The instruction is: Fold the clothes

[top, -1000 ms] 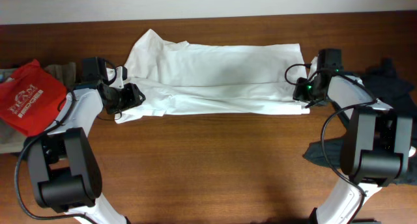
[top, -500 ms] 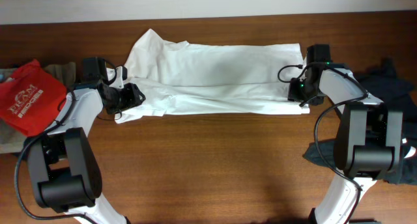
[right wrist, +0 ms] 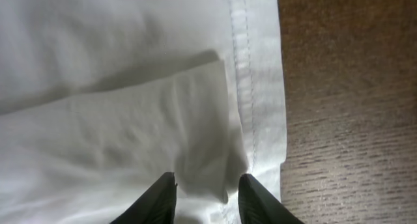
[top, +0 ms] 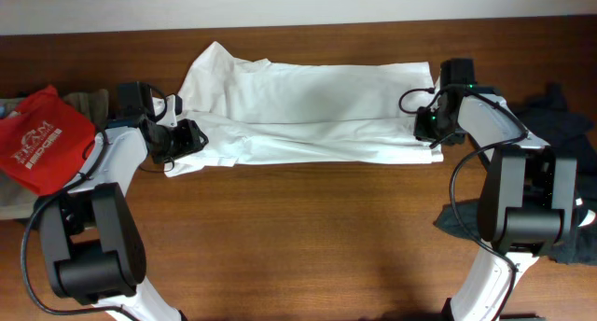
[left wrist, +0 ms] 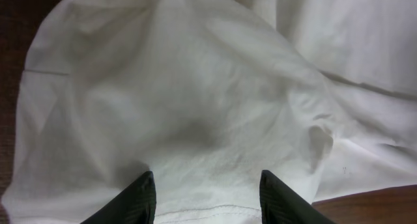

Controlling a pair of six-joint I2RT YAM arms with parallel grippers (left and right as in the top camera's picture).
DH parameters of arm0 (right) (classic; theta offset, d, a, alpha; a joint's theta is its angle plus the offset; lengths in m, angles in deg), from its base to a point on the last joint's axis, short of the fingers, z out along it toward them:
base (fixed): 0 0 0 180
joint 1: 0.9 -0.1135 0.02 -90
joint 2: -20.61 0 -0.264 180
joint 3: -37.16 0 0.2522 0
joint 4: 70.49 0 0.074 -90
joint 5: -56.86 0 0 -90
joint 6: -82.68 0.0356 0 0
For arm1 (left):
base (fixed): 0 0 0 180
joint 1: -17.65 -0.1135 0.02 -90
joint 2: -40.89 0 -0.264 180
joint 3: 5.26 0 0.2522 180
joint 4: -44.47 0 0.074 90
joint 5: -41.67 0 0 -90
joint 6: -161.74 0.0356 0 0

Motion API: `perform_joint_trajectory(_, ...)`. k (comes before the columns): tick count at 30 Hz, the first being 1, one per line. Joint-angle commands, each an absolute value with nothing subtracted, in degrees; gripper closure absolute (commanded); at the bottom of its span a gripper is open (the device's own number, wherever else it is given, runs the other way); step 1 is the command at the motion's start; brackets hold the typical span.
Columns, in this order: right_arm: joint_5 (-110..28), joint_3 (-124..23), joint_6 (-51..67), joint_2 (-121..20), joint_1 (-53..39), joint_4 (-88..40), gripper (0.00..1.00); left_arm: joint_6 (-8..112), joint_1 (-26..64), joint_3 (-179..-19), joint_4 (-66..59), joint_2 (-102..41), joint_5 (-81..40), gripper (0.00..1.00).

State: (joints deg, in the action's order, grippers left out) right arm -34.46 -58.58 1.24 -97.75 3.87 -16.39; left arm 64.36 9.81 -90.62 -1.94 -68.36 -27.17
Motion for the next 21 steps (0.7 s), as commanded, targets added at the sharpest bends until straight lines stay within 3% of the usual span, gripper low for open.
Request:
perform_joint_trajectory(1, -34.4, -59.6, 1.1, -98.4, 3.6, -15.9, 0.71, 64.5, 9.9, -90.6, -2.0, -68.8, -26.7, 0.49)
perform_joint_trajectory(5, -36.4, -59.5, 1.1, -98.4, 3.6, -15.7, 0.96, 64.5, 9.9, -90.6, -2.0, -68.8, -26.7, 0.49)
perform_joint_trajectory(9, -36.3, -61.2, 1.1, -97.4, 4.0, -15.5, 0.96, 64.5, 9.9, -90.6, -2.0, -68.8, -26.7, 0.49)
perform_joint_trajectory(14, -35.6, -79.0, 1.0, -95.7, 6.3, -14.7, 0.96, 64.5, 9.9, -90.6, -1.9, -68.8, -26.7, 0.49)
perform_joint_trajectory(15, -35.6, -79.0, 1.1, -95.8, 6.3, -15.4, 0.82, 64.5, 9.9, -90.6, -1.9, -68.8, -26.7, 0.49)
perform_joint_trajectory(16, -35.6, -79.0, 1.1, -96.6, 6.3, -15.2, 0.79, 64.5, 9.9, -90.6, -1.9, -68.8, -26.7, 0.49)
perform_joint_trajectory(17, -35.7, -79.0, 1.1, -97.2, 6.3, -14.2, 0.69, 64.5, 9.9, -90.6, -1.9, -68.8, -26.7, 0.49)
perform_joint_trajectory(18, -35.7, -78.8, 1.1, -98.0, 6.3, -12.8, 0.54, 64.5, 9.9, -90.6, -1.9, -68.8, -26.7, 0.49)
perform_joint_trajectory(21, -35.4, -78.2, 1.0, -99.7, 6.3, -3.9, 0.55, 64.5, 10.0, -90.6, -1.9, -68.8, -27.0, 0.49)
